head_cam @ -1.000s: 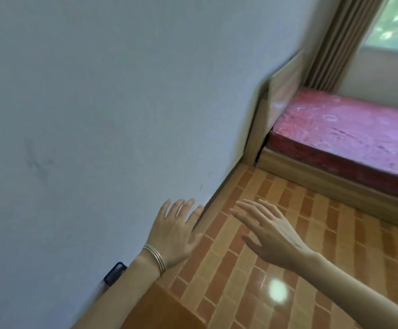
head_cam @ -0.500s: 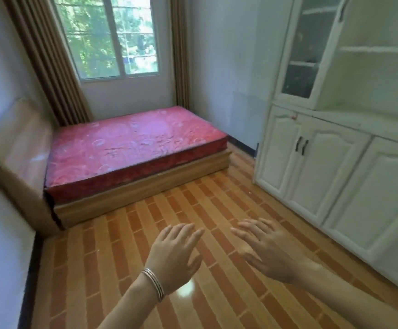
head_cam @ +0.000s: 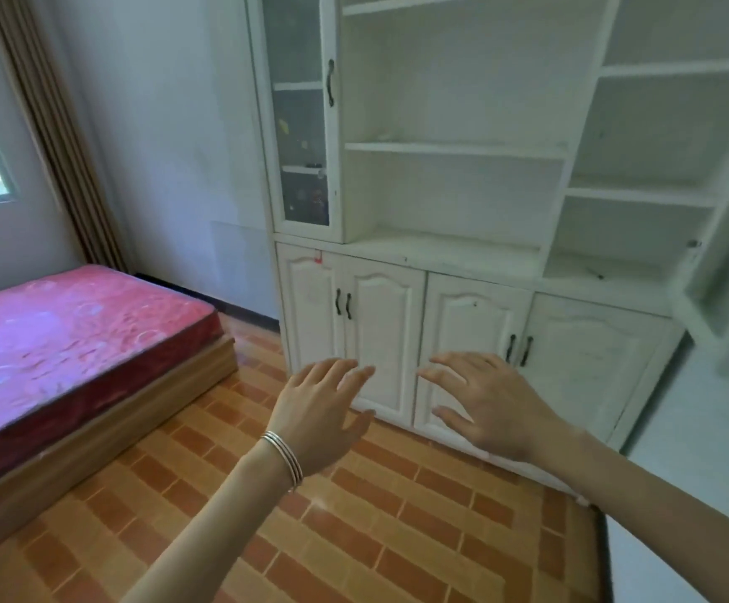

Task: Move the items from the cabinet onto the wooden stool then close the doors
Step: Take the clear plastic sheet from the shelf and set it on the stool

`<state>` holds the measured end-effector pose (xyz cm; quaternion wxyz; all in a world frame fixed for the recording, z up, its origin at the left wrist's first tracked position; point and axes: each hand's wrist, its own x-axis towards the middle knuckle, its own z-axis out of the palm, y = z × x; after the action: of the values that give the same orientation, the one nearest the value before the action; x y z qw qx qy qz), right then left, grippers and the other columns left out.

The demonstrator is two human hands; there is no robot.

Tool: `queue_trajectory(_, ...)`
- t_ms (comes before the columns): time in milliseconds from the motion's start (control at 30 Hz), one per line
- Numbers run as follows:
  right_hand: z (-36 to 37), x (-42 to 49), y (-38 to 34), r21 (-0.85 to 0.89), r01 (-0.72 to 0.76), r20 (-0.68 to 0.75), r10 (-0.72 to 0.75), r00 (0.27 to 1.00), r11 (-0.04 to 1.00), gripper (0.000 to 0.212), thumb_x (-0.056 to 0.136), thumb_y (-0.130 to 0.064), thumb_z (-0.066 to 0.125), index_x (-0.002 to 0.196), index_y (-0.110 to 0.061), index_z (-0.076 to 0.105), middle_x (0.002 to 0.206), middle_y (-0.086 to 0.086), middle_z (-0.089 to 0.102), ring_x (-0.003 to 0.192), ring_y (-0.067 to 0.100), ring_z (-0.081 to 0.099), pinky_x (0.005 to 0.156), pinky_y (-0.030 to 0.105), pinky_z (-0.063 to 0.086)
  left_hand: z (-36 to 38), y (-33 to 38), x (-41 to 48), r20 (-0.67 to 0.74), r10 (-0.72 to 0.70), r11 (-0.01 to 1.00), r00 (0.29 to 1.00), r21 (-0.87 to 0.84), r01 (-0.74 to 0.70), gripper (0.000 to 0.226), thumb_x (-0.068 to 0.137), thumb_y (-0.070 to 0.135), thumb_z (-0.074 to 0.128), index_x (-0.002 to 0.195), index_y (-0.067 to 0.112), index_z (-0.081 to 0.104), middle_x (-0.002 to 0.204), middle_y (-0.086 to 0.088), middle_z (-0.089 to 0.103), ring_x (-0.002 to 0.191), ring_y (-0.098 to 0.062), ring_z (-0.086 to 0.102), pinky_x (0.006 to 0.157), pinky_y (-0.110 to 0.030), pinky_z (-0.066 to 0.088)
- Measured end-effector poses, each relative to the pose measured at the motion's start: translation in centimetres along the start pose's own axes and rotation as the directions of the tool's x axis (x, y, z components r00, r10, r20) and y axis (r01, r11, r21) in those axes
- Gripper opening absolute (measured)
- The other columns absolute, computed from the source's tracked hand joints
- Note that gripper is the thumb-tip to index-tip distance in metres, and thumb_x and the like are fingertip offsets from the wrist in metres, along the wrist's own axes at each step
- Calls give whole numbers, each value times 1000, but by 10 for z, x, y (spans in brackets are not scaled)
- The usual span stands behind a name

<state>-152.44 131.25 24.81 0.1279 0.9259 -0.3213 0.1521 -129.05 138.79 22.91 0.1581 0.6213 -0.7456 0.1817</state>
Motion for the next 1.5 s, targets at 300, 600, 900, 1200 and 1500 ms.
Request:
queue_trajectory(300, 14, 43, 84, -100, -188, -13, 188, 982, 977, 49, 88, -47, 32, 127, -24, 50, 128, 2, 56, 114, 19, 54, 91, 38, 45, 53, -11, 133, -70, 182, 978, 981, -87, -188, 56, 85, 52, 36, 127, 20, 54, 119, -1, 63, 109, -23, 59, 89, -40, 48)
queue_trajectory(600, 14, 104, 172, -136, -386, -105, 374, 922, 913, 50, 89, -45, 31, 130, -22, 49, 131, 2, 52, 116, 20, 52, 92, 37, 42, 84, -57, 278, -133, 340, 931, 931, -91, -353, 57, 86, 52, 36, 127, 18, 54, 120, -5, 62, 110, -28, 58, 89, -44, 48)
queue_trajectory(900, 14, 113, 265, -184, -524, -114, 511, 852, 832, 53, 89, -47, 26, 131, -23, 48, 133, 1, 50, 117, 19, 50, 94, 35, 39, 130, -3, 393, -237, 452, 859, 860, -145, -491, 54, 84, 51, 38, 125, 20, 57, 118, -2, 63, 111, -26, 58, 89, -42, 47)
queue_trajectory(1200, 29, 107, 415, -248, -533, -87, 529, 844, 809, 45, 93, -41, 36, 134, -23, 44, 136, 0, 46, 119, 19, 47, 97, 34, 37, 191, 69, 520, -280, 485, 835, 828, -134, -534, 53, 84, 49, 39, 124, 19, 57, 115, -3, 64, 107, -26, 60, 88, -41, 48)
queue_trajectory(1500, 43, 137, 568, -256, -520, -114, 509, 853, 815, 42, 94, -32, 45, 135, -22, 42, 134, -2, 44, 117, 17, 46, 92, 31, 36, 236, 121, 635, -302, 469, 842, 830, -128, -523, 52, 83, 46, 40, 121, 17, 59, 115, -4, 64, 108, -28, 59, 90, -41, 48)
